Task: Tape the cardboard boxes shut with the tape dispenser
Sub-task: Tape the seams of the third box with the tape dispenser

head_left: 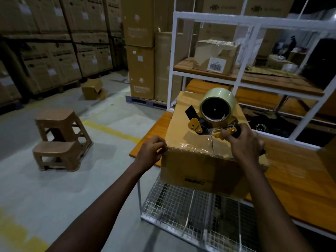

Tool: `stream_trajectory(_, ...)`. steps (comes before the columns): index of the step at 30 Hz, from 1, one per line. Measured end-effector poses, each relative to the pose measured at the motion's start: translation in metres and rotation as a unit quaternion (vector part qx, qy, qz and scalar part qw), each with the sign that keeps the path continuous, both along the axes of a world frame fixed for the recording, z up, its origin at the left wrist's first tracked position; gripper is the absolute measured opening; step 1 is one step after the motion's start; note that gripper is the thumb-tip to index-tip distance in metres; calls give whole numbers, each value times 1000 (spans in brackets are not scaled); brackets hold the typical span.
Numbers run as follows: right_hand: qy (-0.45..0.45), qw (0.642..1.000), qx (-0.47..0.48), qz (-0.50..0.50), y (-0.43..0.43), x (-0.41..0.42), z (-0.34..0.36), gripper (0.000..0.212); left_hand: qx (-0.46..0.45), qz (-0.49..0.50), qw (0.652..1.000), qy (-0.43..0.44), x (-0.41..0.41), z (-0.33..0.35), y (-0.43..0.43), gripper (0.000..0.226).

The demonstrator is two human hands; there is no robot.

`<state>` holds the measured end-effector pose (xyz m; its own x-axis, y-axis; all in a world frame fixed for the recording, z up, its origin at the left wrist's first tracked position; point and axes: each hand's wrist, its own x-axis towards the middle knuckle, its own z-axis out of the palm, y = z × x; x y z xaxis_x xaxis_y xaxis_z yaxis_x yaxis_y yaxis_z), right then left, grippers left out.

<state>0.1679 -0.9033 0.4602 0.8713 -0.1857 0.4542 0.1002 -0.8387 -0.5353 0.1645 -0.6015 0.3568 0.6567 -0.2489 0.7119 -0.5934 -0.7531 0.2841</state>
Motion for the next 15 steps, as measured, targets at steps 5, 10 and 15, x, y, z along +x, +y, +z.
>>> stream_trajectory(5,5,1000,10,-8,-2,-1,-4,45,167,-37,981,-91,6,-3,9,2)
stream_trajectory(10,20,1000,12,-21,-7,-6,-7,46,289,-71,952,-67,8,11,23,19)
stream_trajectory(15,16,998,29,-47,-22,-8,-5,44,268,-102,956,-64,20,41,-14,24)
